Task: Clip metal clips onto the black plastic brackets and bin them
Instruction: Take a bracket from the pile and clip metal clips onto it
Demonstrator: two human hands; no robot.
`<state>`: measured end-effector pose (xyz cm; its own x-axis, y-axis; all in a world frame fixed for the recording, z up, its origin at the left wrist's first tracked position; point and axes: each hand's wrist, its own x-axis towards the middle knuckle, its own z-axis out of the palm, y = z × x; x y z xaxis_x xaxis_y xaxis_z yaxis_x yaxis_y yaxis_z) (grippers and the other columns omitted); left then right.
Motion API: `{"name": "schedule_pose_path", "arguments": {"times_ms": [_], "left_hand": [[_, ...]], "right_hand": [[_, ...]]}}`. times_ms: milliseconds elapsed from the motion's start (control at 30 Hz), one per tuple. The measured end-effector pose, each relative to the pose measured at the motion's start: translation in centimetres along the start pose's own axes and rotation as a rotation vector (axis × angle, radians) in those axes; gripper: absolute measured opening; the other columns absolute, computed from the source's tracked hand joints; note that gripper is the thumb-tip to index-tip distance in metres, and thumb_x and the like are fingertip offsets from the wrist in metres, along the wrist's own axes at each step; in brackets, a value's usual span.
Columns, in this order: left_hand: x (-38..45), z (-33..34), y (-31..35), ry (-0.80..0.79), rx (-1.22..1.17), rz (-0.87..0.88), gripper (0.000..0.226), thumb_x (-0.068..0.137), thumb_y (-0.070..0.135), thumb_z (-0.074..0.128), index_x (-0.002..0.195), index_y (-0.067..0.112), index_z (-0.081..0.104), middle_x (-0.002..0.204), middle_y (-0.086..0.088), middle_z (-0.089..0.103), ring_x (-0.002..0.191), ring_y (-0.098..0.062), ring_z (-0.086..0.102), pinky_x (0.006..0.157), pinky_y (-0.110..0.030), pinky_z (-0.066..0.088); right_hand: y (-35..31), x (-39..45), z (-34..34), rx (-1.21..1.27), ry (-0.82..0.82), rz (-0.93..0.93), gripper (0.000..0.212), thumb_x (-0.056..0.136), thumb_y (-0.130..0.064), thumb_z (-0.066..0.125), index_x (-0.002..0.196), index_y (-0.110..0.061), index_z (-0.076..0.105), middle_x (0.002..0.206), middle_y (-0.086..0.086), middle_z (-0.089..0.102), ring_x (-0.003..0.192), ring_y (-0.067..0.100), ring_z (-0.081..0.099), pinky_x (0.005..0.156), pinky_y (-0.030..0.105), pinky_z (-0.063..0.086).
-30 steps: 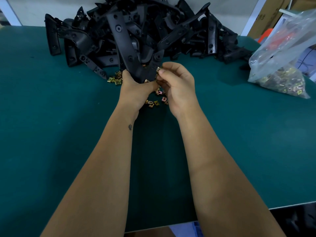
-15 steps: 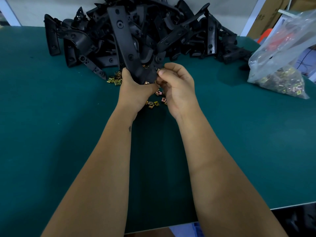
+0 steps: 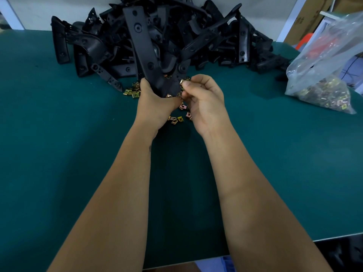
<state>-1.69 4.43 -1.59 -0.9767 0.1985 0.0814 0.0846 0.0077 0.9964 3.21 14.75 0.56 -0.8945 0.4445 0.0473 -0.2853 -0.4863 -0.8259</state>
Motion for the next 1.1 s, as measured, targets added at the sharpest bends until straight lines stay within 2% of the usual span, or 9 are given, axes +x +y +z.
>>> {"name": "schedule_pose_path", "arguments": {"times_ms": [233,433,533,667,767,867,1100], "left_hand": [[0.0,0.2,-0.2,0.015,0.0,0.029,0.054,0.061,0.016,0.079,0.098,0.033,0.043,0.098,0.012,0.067,0.092,-0.006,0.066,0.081,-0.029,0.057],[-0.2,0.2,0.2,0.02,-0.009,0.031,0.055,0.06,0.021,0.08,0.1,0.032,0.043,0.097,0.015,0.065,0.089,0.001,0.064,0.075,-0.019,0.052],[-0.4,0.3,0.1,0.023,-0.01,0.03,0.054,0.062,0.02,0.079,0.102,0.029,0.044,0.097,0.013,0.065,0.089,-0.002,0.065,0.074,-0.021,0.052],[-0.2,0.0,0.1,-0.015,-0.015,0.004,0.052,0.065,0.021,0.08,0.099,0.032,0.043,0.096,0.009,0.065,0.087,-0.012,0.064,0.07,-0.03,0.05],[-0.2,-0.3,0.0,-0.054,-0.009,0.007,0.051,0.068,0.014,0.079,0.099,0.034,0.043,0.087,0.013,0.064,0.077,-0.007,0.062,0.063,-0.026,0.047],[-0.3,-0.3,0.0,-0.075,0.003,0.01,0.051,0.067,0.015,0.078,0.097,0.036,0.043,0.083,0.016,0.064,0.074,-0.004,0.061,0.059,-0.022,0.046],[-0.2,0.0,0.1,-0.048,-0.044,-0.026,0.054,0.069,0.015,0.081,0.103,0.031,0.043,0.098,0.008,0.065,0.086,-0.011,0.063,0.066,-0.027,0.047]], "right_hand": [[0.6,-0.2,0.5,0.139,0.042,0.073,0.028,0.088,0.012,0.057,0.077,-0.013,0.052,0.073,0.003,0.06,0.053,0.008,0.054,0.061,0.02,0.047],[0.9,-0.2,0.5,0.217,0.046,0.118,0.031,0.09,0.009,0.055,0.074,-0.016,0.048,0.064,-0.003,0.063,0.052,0.007,0.054,0.061,0.02,0.046],[1.0,-0.3,0.6,0.232,0.048,0.129,0.032,0.091,0.009,0.055,0.072,-0.016,0.047,0.063,-0.003,0.063,0.053,0.007,0.054,0.063,0.019,0.046],[0.2,-0.3,0.5,0.098,-0.003,0.047,0.035,0.089,0.015,0.054,0.073,-0.014,0.044,0.063,-0.001,0.061,0.056,0.01,0.051,0.06,0.019,0.046],[-0.6,-0.3,0.2,-0.089,-0.049,-0.022,0.035,0.086,0.017,0.057,0.074,-0.013,0.043,0.067,0.003,0.058,0.056,0.011,0.051,0.06,0.02,0.047],[-0.9,-0.4,0.0,-0.162,-0.074,-0.051,0.035,0.086,0.016,0.06,0.074,-0.012,0.043,0.068,0.003,0.056,0.056,0.011,0.052,0.063,0.021,0.048],[-0.1,-0.4,0.5,-0.154,0.006,-0.051,0.031,0.087,0.01,0.063,0.077,-0.014,0.046,0.073,0.004,0.06,0.056,0.01,0.053,0.06,0.021,0.048]]}}
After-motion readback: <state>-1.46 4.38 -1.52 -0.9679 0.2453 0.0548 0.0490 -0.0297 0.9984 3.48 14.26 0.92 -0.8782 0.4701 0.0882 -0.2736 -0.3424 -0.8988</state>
